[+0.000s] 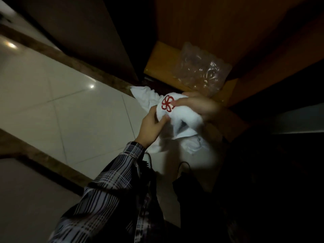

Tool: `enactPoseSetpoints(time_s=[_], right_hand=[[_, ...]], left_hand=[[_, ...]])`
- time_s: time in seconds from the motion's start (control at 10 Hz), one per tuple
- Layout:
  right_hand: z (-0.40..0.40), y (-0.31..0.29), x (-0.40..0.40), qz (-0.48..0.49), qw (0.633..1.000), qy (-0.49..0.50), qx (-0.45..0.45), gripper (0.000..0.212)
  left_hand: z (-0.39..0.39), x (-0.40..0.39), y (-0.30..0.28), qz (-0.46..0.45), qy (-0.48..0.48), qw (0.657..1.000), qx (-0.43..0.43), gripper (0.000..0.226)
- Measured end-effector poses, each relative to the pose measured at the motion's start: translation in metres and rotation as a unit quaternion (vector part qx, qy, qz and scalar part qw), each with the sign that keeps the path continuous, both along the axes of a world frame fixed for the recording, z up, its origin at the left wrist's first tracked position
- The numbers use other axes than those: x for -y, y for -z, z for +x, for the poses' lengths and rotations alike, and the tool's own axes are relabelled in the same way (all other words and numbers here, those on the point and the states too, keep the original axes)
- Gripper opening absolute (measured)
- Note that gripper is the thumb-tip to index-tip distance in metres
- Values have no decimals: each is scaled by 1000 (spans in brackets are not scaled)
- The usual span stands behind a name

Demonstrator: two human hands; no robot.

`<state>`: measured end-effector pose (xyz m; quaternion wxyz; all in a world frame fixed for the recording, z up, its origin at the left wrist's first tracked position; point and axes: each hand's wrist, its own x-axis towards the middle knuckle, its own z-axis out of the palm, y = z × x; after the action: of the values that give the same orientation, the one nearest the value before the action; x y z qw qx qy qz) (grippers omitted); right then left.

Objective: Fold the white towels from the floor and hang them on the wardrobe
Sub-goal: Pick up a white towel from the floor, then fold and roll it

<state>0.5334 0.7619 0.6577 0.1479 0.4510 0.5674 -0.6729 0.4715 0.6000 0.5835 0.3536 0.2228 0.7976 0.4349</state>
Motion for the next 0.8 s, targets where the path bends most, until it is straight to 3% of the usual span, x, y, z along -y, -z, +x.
enactPoseSetpoints(time_s=[0.1, 0.2, 0.3, 0.4, 0.5, 0.6, 0.7, 0.8], right_hand=[[-18, -20, 25, 280, 875, 378, 115, 34], [-3, -89, 45, -185, 918, 317, -151, 15], [-32, -132, 50, -265, 908, 304, -115, 27], [-60, -188, 63, -262, 893, 345, -123, 29], [-72, -233, 75, -249, 898, 334, -143, 34], [-80, -269, 82, -232, 901, 303, -204, 11], [-87, -281, 81, -183, 909, 257, -273, 23], [-93, -287, 89, -151, 904, 224, -331, 43]], left_hand=[[-3, 7, -58, 77, -10, 994, -78, 80], [-7, 17, -114, 144, -1, 973, -179, 78], [-7, 30, -170, 212, -16, 964, -157, 59], [-9, 38, -207, 260, -34, 961, -86, 69], [-23, 41, -234, 244, -67, 962, -102, 96], [-42, 44, -256, 231, -97, 957, -147, 87], [-65, 50, -273, 240, -138, 946, -169, 42], [-82, 55, -291, 258, -152, 944, -140, 29]])
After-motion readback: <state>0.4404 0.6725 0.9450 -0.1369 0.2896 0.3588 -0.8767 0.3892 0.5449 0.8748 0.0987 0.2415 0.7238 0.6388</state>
